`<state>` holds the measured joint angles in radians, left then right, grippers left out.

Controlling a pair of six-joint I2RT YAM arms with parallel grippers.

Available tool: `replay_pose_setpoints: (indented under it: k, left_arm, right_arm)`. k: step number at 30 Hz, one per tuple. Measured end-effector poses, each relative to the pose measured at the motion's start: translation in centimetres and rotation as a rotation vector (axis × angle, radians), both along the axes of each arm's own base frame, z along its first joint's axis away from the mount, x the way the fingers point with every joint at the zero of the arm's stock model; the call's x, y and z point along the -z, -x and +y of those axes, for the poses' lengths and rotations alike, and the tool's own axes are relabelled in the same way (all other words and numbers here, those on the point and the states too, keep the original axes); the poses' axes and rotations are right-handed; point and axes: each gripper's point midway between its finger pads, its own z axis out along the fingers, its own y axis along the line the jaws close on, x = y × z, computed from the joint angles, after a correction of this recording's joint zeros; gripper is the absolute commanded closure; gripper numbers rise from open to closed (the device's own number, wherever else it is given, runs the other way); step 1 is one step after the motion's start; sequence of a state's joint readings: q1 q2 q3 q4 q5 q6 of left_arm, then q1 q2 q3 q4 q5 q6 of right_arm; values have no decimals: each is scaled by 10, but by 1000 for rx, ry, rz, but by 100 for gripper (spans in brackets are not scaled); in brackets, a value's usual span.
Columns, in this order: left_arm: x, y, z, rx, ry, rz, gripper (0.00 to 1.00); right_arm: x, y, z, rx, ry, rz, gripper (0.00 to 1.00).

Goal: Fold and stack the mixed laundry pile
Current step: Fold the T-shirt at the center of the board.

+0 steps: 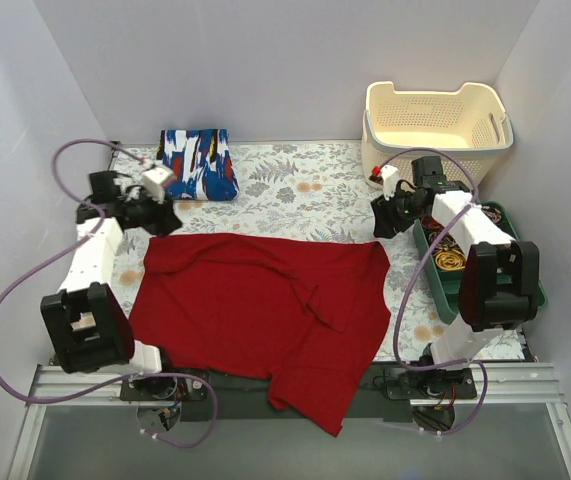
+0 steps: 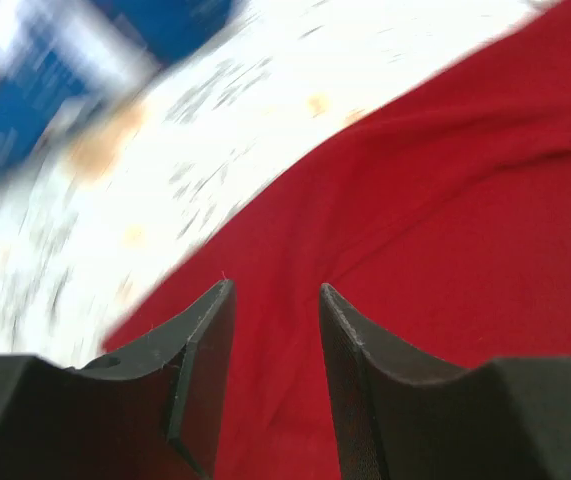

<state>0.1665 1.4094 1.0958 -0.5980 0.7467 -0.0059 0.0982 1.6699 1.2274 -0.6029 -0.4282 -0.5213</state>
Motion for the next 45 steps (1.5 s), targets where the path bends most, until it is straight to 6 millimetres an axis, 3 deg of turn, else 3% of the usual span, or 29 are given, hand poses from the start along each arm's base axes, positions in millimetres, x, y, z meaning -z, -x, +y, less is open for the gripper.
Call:
replay_pose_setpoints:
  k: [3, 6, 10, 14, 20, 23, 24, 25, 28, 30, 34, 36, 39, 43, 45]
  left_arm:
    - [16, -6, 71, -238, 64, 129, 61]
    - [42, 0, 120, -407, 122, 261, 60]
    - [78, 17, 147, -530, 160, 410, 64]
    - [101, 25, 151, -569, 165, 490, 64]
    - [129, 33, 147, -580, 189, 579, 63]
    - [139, 41, 142, -582, 199, 617, 73]
    - [141, 43, 141, -582, 203, 623, 79]
    - [142, 44, 140, -585, 206, 627, 91]
    - [146, 44, 143, -600, 193, 628, 100]
    - [148, 43, 146, -614, 190, 630, 100]
    - [149, 43, 152, -638, 199, 638, 100]
    - [147, 41, 157, -646, 200, 631, 94]
    - [144, 42, 158, -627, 198, 613, 77]
    - [116, 41, 147, -572, 217, 540, 68]
    - [98, 38, 138, -534, 206, 489, 61]
  right_arm:
    - [-18, 5, 15, -39, -6, -45, 49]
    - [-22, 21, 47, -121, -23, -37, 52]
    - [-13, 49, 93, -241, -49, 27, 57]
    - [15, 69, 114, -292, -41, 112, 61]
    - [72, 71, 106, -268, 43, 232, 63]
    - [73, 60, 104, -251, 46, 217, 64]
    - [73, 57, 103, -243, 49, 219, 64]
    - [73, 53, 103, -240, 51, 220, 64]
    - [72, 36, 102, -221, 53, 201, 63]
    - [72, 23, 98, -204, 57, 177, 63]
    - [72, 19, 92, -194, 65, 164, 59]
    - [70, 19, 92, -202, 68, 159, 58]
    - [64, 21, 93, -214, 69, 149, 57]
    - [34, 23, 102, -237, 44, 86, 56]
    - [14, 23, 117, -271, 24, 42, 56]
